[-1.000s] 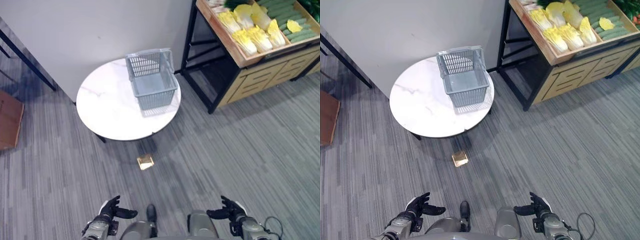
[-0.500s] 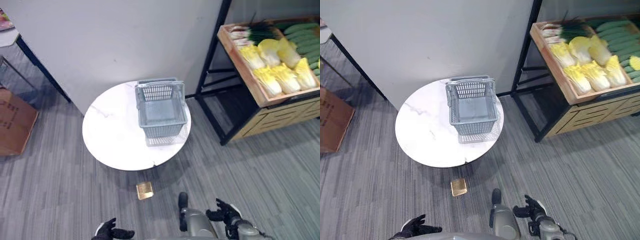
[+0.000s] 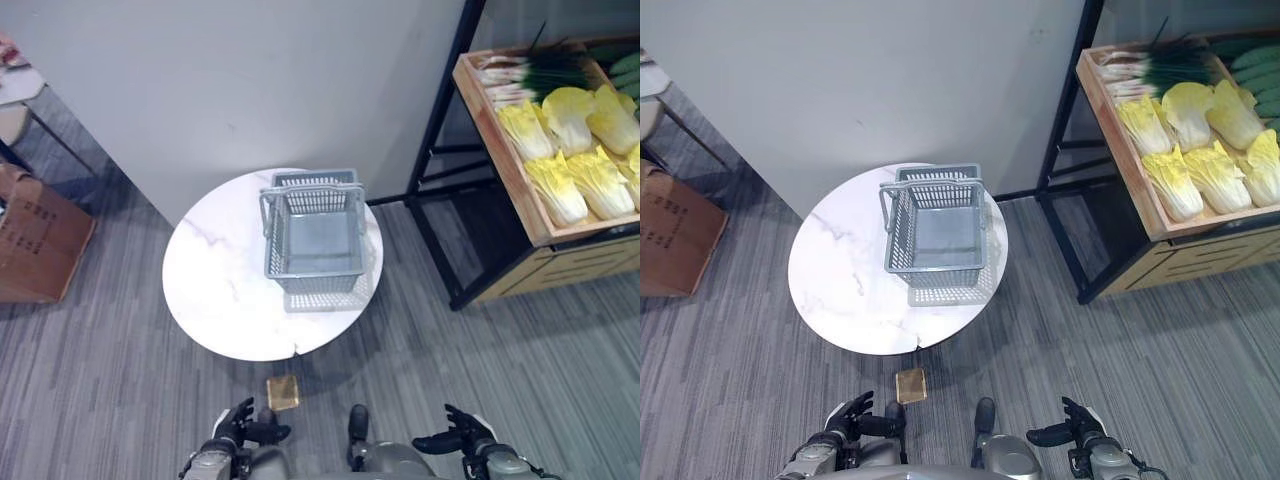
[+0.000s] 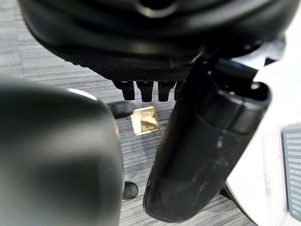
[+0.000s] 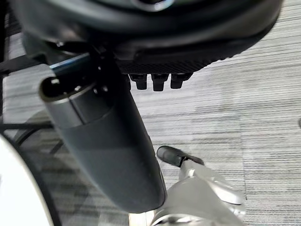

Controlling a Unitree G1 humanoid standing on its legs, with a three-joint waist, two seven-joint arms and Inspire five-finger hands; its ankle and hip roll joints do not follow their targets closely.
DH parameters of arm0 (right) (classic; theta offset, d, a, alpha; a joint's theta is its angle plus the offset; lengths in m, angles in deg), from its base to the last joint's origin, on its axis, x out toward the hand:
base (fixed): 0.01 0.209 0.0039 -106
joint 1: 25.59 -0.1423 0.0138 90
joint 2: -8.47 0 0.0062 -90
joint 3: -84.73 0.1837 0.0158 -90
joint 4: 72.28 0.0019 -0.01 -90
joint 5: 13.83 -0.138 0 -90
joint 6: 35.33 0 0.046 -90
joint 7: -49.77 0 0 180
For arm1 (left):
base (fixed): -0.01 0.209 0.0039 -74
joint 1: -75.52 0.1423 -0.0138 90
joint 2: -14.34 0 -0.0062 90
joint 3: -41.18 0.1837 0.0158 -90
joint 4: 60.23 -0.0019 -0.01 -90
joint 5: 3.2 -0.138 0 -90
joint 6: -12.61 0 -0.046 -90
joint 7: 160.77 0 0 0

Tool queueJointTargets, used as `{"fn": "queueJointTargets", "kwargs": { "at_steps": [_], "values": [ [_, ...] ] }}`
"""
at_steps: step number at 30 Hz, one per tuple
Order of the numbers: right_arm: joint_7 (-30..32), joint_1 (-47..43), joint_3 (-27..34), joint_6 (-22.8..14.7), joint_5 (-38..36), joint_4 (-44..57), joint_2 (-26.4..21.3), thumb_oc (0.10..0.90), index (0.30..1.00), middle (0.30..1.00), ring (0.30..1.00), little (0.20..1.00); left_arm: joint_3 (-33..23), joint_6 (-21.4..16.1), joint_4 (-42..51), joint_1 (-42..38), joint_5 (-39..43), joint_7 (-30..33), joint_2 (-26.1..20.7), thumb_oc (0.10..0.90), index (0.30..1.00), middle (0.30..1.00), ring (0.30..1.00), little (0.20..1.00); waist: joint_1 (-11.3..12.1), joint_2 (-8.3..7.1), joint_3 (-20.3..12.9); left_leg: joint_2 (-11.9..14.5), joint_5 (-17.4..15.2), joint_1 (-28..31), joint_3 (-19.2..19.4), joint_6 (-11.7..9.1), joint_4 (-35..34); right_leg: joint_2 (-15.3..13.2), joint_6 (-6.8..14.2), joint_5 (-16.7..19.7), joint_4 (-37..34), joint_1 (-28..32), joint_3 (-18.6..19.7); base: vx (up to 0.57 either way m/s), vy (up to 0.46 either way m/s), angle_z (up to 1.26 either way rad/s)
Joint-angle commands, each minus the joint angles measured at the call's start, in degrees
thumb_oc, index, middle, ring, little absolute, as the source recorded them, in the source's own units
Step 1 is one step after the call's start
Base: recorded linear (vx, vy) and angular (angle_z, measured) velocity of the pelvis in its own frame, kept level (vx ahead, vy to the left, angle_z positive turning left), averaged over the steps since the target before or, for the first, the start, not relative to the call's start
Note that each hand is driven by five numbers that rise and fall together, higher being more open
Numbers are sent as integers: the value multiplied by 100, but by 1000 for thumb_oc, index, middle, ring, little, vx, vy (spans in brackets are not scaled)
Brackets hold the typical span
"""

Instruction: Get the vegetables into the basket

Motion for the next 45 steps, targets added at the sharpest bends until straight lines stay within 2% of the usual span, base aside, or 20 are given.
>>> {"fn": "queueJointTargets", "kwargs": {
  "at_steps": [1, 7, 16, 21, 23, 25, 26, 27, 28, 30, 32, 34, 37, 42, 44, 45],
  "values": [
    [23, 68, 77, -137, -66, 83, -93, 900, 1000, 1000, 1000, 1000, 115, -84, 14, 166, -94, 79, -290, 900, 1000, 1000, 1000, 1000, -28, -89, 9, -316, -116, -3, 20, 339, 360, -850, 878, -165, 938, -135, 360, 58, 146, -47],
    [103, 37, 225, -144, -163, 84, 27, 900, 1000, 1000, 1000, 1000, 61, -102, -23, 128, -162, 148, -407, 900, 1000, 1000, 1000, 1000, -28, -164, -75, -606, -246, 315, 361, 536, -119, -1131, 1143, 165, 722, -168, 624, 59, 199, -15],
    [210, -28, 390, -104, -218, -248, 109, 900, 1000, 1000, 1000, 1000, -91, -87, -213, 205, -94, 113, -436, 900, 1000, 1000, 1000, 1000, 16, -238, -243, -685, -410, 475, 402, 564, -123, -1230, 1249, 321, 377, 29, 567, 41, 58, -3],
    [452, -117, 685, -92, -40, -514, -243, 900, 1000, 1000, 1000, 1000, -180, -59, -269, 332, -197, 116, -474, 900, 1000, 1000, 1000, 1000, 57, -272, -357, -658, -449, 562, 383, 527, -123, -1215, 1262, 350, 161, 206, 468, 30, -26, 4],
    [725, -351, 828, -15, 575, -776, -913, 900, 1000, 1000, 1000, 1000, -164, -36, -175, 446, -285, 50, -520, 900, 1000, 1000, 1000, 1000, 119, -296, -384, -634, -442, 564, 350, 495, -123, -1198, 1275, 396, 45, 265, 414, -23, -42, 2],
    [934, -579, 915, 0, 890, -816, -1384, 900, 1000, 1000, 1000, 1000, -134, -34, -114, 530, -300, 12, -532, 900, 1000, 1000, 1000, 1000, 150, -306, -395, -617, -436, 569, 352, 476, -123, -1190, 1289, 415, 14, 275, 403, -19, -8, 0],
    [1179, -789, 905, -10, 1249, -652, -1830, 900, 1000, 1000, 1000, 1000, -77, -49, -30, 588, -292, 11, -503, 900, 1000, 1000, 1000, 1000, 161, -317, -402, -599, -423, 561, 338, 463, -123, -1177, 1297, 431, -1, 267, 415, -30, -8, 2],
    [1179, -791, 905, -9, 1251, -653, -1833, 900, 1000, 1000, 1000, 1000, -78, -49, -30, 587, -292, 12, -499, 900, 1000, 1000, 1000, 1000, 159, -313, -400, -598, -424, 562, 338, 463, -123, -1176, 1296, 430, 0, 269, 414, 0, 0, 0],
    [1310, -879, 893, -28, 1440, -470, -2067, 900, 1000, 1000, 1000, 1000, -66, -54, -17, 609, -290, 3, -487, 900, 1000, 1000, 1000, 1000, 157, -317, -404, -594, -420, 561, 338, 459, -123, -1171, 1298, 437, -3, 269, 414, 0, 0, 0],
    [1551, -974, 865, -52, 1898, 347, -2534, 900, 1000, 1000, 1000, 1000, -83, -66, -12, 651, -262, 8, -467, 900, 1000, 1000, 1000, 1000, 137, -336, -417, -580, -417, 562, 347, 449, -123, -1163, 1309, 452, 0, 260, 425, -20, -2, -6],
    [1741, -999, 812, -34, 2524, 1687, -3061, 900, 1000, 1000, 1000, 1000, -102, -58, 9, 706, -259, 12, -452, 900, 1000, 1000, 1000, 1000, 112, -355, -416, -563, -429, 590, 354, 439, -123, -1154, 1314, 449, 3, 276, 439, -18, 0, -7],
    [1833, -1080, 731, -83, 3054, 2398, -3494, 900, 1000, 1000, 1000, 1000, -118, -37, -41, 710, -289, -11, -451, 900, 1000, 1000, 1000, 1000, 123, -379, -451, -555, -417, 560, 340, 433, -123, -1151, 1312, 457, 1, 260, 418, -14, -8, -8],
    [1984, -1324, 694, -122, 3488, 3313, -3870, 900, 1000, 1000, 1000, 1000, -104, -13, -46, 723, -333, -15, -447, 900, 1000, 1000, 1000, 1000, 160, -391, -477, -555, -415, 550, 303, 432, -123, -1155, 1308, 463, 9, 275, 372, 2, -8, 1],
    [2087, -2023, 128, -166, 4533, 4455, -4436, 900, 1000, 1000, 1000, 1000, -77, 33, -71, 722, -406, -25, -493, 900, 1000, 1000, 1000, 1000, 307, -414, -516, -543, -404, 524, 238, 417, -123, -1159, 1302, 443, -5, 310, 284, 16, -13, 14],
    [2035, -2638, -251, -246, 4539, 5015, -4329, 900, 1000, 1000, 1000, 1000, -65, 82, -133, 735, -439, 22, -481, 900, 1000, 1000, 1000, 1000, 388, -414, -507, -550, -393, 506, 211, 410, -123, -1162, 1298, 427, -12, 324, 237, 13, -6, 12],
    [2028, -2669, -279, -239, 4535, 5015, -4327, 900, 1000, 1000, 1000, 1000, -80, 82, -133, 735, -440, 22, -475, 900, 1000, 1000, 1000, 1000, 372, -410, -504, -550, -393, 507, 209, 410, -123, -1162, 1299, 426, -12, 326, 235, 7, -2, 13]
  ]
}}
